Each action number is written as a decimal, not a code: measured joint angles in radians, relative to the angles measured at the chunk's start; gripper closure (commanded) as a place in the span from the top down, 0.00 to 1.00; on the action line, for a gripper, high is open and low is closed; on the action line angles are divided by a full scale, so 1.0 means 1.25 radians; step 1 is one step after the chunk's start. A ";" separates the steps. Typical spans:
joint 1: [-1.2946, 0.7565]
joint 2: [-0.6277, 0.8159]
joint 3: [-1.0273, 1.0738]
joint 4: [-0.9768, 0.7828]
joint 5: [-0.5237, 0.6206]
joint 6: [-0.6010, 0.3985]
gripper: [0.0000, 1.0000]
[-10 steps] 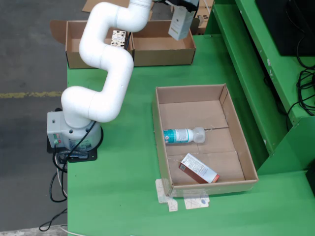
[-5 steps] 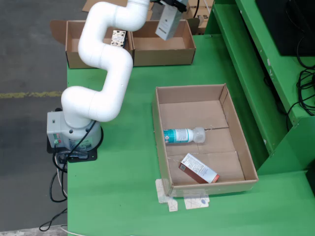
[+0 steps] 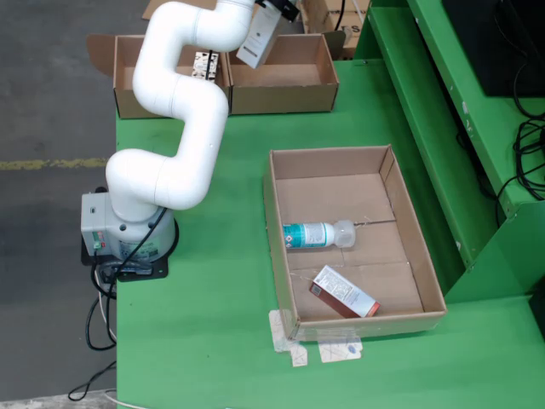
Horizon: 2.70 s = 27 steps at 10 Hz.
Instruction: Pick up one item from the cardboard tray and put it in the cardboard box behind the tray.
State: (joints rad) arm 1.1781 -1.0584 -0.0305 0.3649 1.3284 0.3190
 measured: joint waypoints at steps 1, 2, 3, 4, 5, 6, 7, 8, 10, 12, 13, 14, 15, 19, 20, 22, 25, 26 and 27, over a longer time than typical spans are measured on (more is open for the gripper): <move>0.007 -0.001 0.000 0.025 -0.012 -0.001 0.00; 0.010 -0.001 0.000 0.029 -0.037 -0.003 0.00; 0.007 -0.006 0.000 0.036 -0.040 -0.004 0.00; -0.007 -0.049 -0.001 0.053 -0.043 -0.005 0.00; -0.011 -0.049 0.001 0.057 -0.044 -0.005 0.00; 0.001 -0.070 0.001 0.081 -0.072 -0.032 0.00; 0.007 -0.108 0.000 0.106 -0.109 -0.032 0.00; -0.001 -0.110 -0.001 0.102 -0.139 -0.032 0.00; -0.033 -0.106 0.000 0.065 -0.090 -0.009 0.00; -0.027 -0.104 0.000 0.038 -0.018 -0.003 0.00; -0.037 -0.102 0.000 0.025 0.018 0.000 0.00; -0.038 -0.102 0.000 0.037 0.021 0.000 0.00; -0.042 -0.102 0.000 0.038 0.022 0.000 0.00; -0.060 -0.119 0.000 0.026 0.069 -0.005 0.00; -0.059 -0.124 0.000 0.033 0.064 -0.007 0.00; -0.032 -0.185 0.001 0.112 -0.056 -0.027 0.00; -0.018 -0.209 0.000 0.110 -0.200 -0.027 0.00; -0.017 -0.210 0.000 0.110 -0.260 -0.026 0.00; -0.017 -0.210 0.000 0.110 -0.263 -0.026 0.00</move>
State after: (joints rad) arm 1.1565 -1.3207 -0.0305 0.5030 1.0001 0.2868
